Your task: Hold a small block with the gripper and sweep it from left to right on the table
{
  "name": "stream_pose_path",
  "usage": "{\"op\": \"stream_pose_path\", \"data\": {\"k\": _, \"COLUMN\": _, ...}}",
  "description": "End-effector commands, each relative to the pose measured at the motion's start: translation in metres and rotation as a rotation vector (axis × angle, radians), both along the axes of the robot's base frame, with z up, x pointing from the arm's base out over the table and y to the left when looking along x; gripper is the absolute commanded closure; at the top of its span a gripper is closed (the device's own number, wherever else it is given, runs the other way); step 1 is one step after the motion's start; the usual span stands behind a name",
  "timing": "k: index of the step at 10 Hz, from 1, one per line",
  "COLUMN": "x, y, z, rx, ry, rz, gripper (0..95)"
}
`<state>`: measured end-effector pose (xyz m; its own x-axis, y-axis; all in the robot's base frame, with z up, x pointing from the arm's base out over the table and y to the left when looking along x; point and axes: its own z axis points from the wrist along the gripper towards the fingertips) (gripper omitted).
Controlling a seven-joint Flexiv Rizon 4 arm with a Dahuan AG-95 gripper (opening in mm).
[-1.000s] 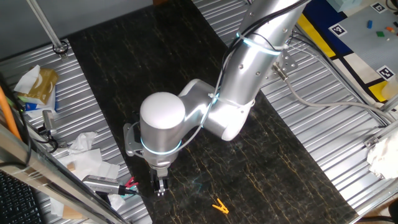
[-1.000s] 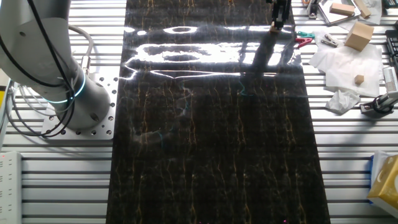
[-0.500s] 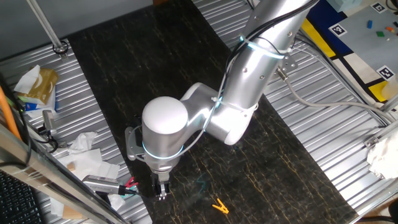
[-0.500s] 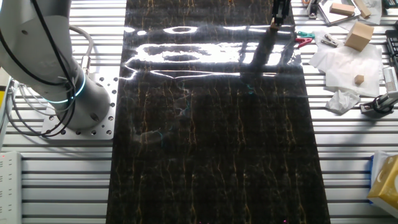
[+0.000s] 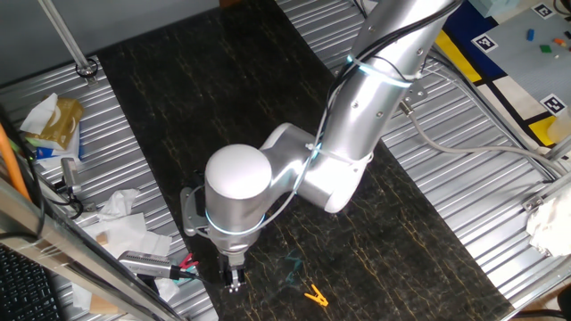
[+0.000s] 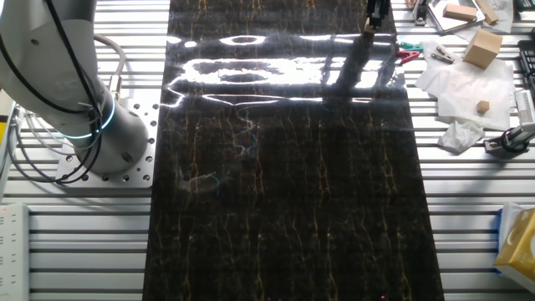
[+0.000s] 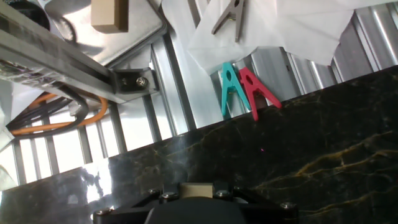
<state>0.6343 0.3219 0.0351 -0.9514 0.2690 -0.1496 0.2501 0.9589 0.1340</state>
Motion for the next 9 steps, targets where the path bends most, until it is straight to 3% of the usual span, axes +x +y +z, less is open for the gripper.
{"op": "stream_pose_path", "data": {"k": 1, "x": -0.0007, "y": -0.0003, "z": 0.0006, "rx": 0.002, "ry": -0.002, "rz": 0.002, "gripper": 76.0}}
{"op": "stream_pose_path", "data": {"k": 2, "x": -0.0008, "y": -0.0002, "z": 0.0005, "rx": 0.02, "ry": -0.008, "rz": 0.002, "gripper": 57.0}}
{"op": "stream_pose_path", "data": {"k": 3, "x": -0.0007, "y": -0.0002, "z": 0.0005, "rx": 0.053, "ry": -0.014, "rz": -0.002, "gripper": 57.0}}
{"op": "stream_pose_path", "data": {"k": 4, "x": -0.0007, "y": -0.0002, "z": 0.0005, "rx": 0.068, "ry": -0.021, "rz": -0.003, "gripper": 38.0}}
{"op": "stream_pose_path", "data": {"k": 9, "x": -0.0007, "y": -0.0002, "z": 0.0005, "rx": 0.069, "ry": -0.033, "rz": 0.008, "gripper": 38.0}}
